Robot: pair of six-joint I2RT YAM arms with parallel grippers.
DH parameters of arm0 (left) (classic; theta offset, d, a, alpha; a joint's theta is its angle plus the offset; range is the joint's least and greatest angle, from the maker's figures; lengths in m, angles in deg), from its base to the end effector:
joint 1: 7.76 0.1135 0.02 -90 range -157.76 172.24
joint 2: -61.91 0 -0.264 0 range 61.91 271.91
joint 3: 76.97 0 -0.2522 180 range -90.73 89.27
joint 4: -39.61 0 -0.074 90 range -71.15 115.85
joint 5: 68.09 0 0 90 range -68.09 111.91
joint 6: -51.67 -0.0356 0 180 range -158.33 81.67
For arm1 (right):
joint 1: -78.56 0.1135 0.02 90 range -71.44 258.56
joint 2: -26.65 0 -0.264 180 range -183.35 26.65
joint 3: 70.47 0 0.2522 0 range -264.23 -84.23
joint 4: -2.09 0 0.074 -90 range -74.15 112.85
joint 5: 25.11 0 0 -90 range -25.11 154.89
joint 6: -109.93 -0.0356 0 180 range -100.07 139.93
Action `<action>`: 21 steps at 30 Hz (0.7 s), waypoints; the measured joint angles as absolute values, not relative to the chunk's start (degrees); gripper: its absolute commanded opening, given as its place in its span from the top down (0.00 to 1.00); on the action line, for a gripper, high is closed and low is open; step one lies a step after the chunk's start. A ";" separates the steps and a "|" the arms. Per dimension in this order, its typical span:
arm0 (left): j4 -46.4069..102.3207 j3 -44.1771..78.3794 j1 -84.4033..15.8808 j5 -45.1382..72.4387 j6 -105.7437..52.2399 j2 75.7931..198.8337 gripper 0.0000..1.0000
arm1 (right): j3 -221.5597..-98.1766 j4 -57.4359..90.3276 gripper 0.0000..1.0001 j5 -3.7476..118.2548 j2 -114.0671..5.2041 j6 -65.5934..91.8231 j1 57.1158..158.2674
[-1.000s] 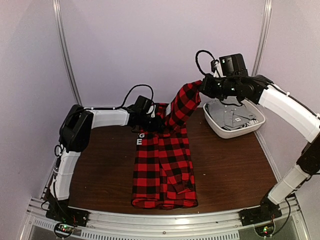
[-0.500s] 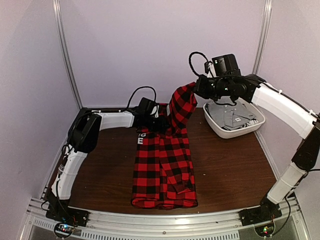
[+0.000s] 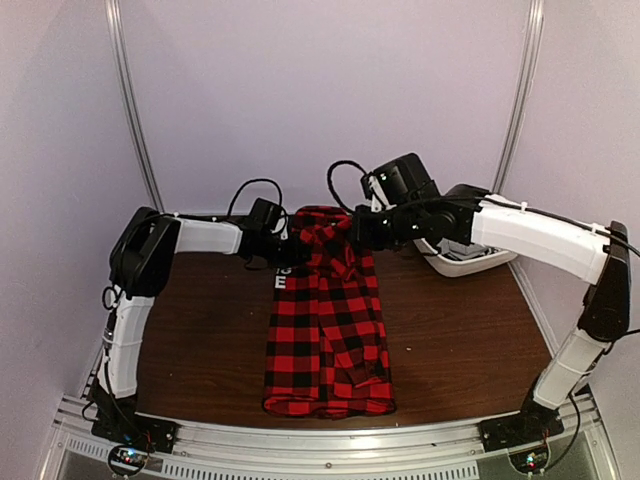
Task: Fold and stack the long sleeve shirts
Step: Fold the sleeve at the center of the board.
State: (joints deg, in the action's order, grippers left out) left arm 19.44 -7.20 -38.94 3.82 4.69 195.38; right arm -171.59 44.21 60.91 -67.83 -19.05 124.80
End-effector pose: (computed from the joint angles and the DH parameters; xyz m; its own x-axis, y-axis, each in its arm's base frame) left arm 0.4321 -0.2744 0.1315 -0.8973 -0.2150 -0.3855 0.0998 0.7519 -0.6516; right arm 0.2613 0.2764 0.3423 -0.7899 0.0825 -0.6077 -0.3380 0.7683 0.5436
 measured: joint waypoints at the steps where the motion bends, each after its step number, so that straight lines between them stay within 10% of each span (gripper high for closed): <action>1: 19.53 -5.86 -38.55 3.87 4.69 193.91 0.71 | -170.84 44.14 1.00 60.93 -68.42 -19.05 126.07; 21: 17.65 10.49 -35.44 5.20 2.95 176.93 0.69 | -167.61 50.64 0.98 64.36 -81.53 -16.04 142.77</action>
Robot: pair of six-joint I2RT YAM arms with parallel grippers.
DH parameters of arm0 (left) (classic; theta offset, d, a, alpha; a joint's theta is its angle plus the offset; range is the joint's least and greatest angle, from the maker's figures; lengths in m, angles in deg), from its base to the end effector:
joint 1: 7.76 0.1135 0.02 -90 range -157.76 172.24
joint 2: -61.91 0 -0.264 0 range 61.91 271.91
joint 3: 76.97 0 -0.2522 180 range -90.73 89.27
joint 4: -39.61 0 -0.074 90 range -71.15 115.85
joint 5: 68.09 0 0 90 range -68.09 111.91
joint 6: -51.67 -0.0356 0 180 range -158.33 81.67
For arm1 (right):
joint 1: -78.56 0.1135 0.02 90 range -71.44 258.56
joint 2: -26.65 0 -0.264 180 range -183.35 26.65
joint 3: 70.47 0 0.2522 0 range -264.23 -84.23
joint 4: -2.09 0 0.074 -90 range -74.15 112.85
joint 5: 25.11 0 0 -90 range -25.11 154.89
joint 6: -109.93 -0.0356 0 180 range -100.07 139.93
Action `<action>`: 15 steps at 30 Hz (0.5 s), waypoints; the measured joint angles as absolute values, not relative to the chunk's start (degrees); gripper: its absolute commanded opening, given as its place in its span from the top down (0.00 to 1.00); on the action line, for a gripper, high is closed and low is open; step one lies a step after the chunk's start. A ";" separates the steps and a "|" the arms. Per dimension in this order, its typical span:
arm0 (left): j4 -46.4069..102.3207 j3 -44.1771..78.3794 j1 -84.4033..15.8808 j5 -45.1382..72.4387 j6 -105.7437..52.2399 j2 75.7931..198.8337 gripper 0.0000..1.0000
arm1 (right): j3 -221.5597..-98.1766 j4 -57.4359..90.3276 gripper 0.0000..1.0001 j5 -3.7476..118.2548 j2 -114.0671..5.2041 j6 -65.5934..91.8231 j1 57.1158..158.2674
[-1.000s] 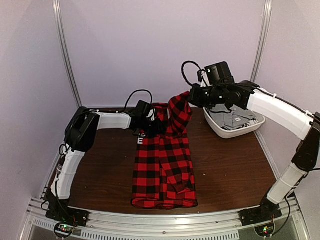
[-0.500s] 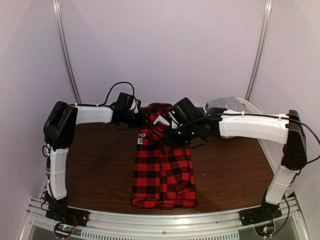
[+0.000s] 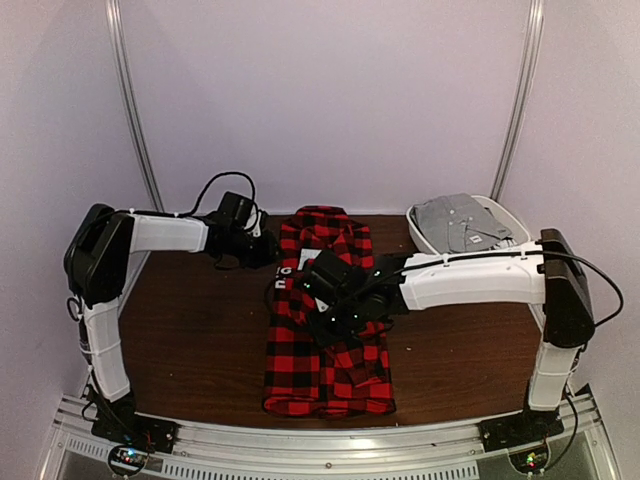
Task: Fold and stack the long sleeve shirts
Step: Fold the sleeve at the center of the board.
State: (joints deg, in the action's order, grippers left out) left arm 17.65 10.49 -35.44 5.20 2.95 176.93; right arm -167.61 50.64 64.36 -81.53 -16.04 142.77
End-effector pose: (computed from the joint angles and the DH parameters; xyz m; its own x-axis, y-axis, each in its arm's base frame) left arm 0.3865 -0.2143 0.1806 -0.8794 -0.2522 -0.4037 0.0619 0.7803 -0.6223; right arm 0.1761 0.3651 0.2215 -0.8337 -0.3754 -0.4050 -0.5099 0.8048 0.3038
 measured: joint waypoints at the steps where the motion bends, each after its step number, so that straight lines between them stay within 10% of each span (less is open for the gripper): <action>1: 17.34 10.92 -35.44 5.18 2.66 176.45 0.69 | -167.72 51.20 0.98 64.69 -81.60 -15.80 143.23; 15: 16.79 17.70 -35.44 4.28 1.17 169.37 0.70 | -167.89 48.08 0.97 63.03 -85.97 -15.49 145.09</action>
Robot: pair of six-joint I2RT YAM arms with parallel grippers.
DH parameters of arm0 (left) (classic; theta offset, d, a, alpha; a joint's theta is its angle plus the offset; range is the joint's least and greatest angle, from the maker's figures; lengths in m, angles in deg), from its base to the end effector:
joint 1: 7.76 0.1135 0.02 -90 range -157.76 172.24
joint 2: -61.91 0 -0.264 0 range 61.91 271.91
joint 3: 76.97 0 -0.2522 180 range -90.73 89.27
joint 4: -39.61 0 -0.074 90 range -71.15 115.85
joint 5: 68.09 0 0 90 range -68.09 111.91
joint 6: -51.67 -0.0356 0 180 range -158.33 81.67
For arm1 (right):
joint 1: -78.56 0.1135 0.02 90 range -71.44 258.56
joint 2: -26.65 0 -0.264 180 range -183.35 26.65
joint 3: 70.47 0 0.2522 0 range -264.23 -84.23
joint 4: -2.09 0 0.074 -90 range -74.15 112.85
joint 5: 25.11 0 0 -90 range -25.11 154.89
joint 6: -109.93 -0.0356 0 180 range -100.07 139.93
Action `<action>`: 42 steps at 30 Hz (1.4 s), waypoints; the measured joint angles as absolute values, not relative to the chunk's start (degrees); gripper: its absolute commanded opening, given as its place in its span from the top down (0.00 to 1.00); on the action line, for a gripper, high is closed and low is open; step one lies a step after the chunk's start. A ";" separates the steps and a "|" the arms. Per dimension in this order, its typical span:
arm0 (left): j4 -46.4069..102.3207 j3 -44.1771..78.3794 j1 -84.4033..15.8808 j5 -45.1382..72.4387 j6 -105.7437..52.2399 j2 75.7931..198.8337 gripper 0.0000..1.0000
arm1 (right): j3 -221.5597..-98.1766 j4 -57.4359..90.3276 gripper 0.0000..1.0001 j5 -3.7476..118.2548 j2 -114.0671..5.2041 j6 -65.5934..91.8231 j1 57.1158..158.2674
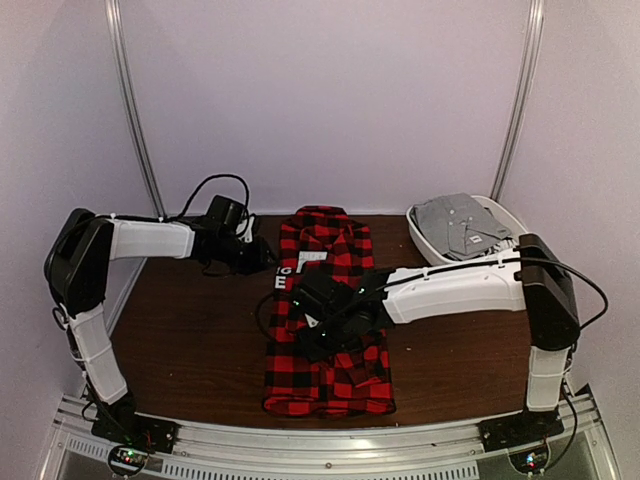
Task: Fold and stack the long sleeve shirts
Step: Fold the sleeve at the center of the board.
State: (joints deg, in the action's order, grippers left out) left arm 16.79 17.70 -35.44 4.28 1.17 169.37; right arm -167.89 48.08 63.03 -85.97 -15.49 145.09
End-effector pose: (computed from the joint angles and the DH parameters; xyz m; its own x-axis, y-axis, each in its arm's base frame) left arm 0.3574 -0.1996 0.1941 -0.8851 -0.2203 -0.4100 0.0901 0.7831 -0.6153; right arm 0.1653 0.3836 0.1951 -0.8193 -0.4326 -0.3762 -0.5499 0.7785 0.3025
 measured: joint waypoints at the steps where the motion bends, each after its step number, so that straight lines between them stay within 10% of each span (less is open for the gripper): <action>1: 16.79 18.31 -35.44 4.17 1.17 169.19 0.70 | -167.59 47.64 0.97 62.74 -86.03 -15.66 145.13; 17: 17.10 25.63 -35.62 3.63 1.20 165.24 0.70 | -164.29 44.23 0.93 59.51 -86.03 -17.94 148.34; 27: 18.00 26.09 -35.64 3.41 1.15 165.17 0.69 | -164.46 43.53 0.36 58.57 -85.38 -16.82 147.49; 42: 18.70 16.21 -37.15 1.18 -0.57 170.77 0.69 | -169.64 27.53 0.73 52.69 -80.53 -12.08 123.95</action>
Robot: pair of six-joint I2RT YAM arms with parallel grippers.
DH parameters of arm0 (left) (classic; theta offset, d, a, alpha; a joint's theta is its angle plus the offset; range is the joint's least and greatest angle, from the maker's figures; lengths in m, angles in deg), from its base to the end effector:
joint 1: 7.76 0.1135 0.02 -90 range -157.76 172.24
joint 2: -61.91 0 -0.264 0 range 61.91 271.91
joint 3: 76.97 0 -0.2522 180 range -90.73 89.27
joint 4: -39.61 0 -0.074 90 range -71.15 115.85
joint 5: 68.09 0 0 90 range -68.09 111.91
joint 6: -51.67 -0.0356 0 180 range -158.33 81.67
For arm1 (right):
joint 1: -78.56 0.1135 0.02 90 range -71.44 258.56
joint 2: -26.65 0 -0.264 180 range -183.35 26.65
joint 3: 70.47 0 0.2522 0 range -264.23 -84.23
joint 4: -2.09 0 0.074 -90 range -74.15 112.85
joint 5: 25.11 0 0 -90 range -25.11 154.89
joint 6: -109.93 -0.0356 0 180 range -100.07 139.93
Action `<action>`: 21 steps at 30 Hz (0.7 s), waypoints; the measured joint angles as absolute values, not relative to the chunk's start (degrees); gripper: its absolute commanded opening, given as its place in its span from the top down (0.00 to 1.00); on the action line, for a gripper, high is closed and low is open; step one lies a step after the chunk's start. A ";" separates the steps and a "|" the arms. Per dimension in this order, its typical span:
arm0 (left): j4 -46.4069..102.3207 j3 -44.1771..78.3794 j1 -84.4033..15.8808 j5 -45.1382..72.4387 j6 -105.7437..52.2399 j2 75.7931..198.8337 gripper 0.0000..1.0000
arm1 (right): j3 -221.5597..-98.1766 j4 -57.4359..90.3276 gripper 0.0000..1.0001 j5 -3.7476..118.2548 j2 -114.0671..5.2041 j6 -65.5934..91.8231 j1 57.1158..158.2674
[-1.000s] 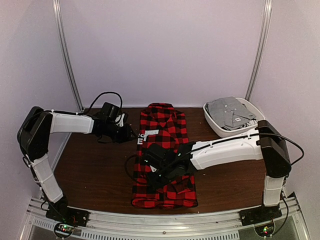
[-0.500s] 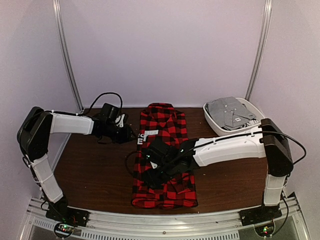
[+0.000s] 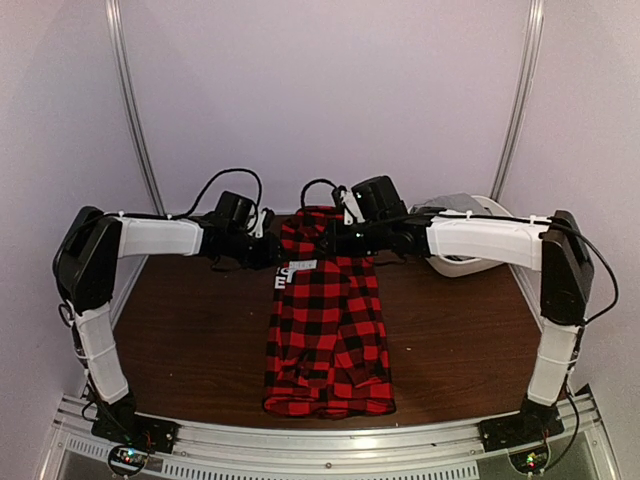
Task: Fold and stack the long sleeve shirts
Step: Fold the sleeve at the center of the board, then smooth out the rectangle-folded shirt at the center of the board.
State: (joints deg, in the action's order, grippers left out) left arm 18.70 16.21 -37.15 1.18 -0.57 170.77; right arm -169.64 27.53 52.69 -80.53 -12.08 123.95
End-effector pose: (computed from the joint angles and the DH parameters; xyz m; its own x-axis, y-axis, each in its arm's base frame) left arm 0.3577 -0.2159 0.1956 -0.8886 -0.1568 -0.4310 0.1778 0.7485 -0.6389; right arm 0.3026 0.3174 0.2706 -0.7627 -0.0354 -0.6458 -0.4898 0.6836 0.5410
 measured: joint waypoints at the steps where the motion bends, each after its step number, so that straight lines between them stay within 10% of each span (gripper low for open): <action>1: 18.54 14.75 -37.21 1.05 -0.77 171.81 0.69 | -170.62 26.16 0.75 51.62 -81.53 -11.95 123.40; 21: 13.34 -36.05 -35.31 5.33 -5.47 210.79 0.70 | -173.71 10.33 0.82 40.82 -100.92 -17.68 115.64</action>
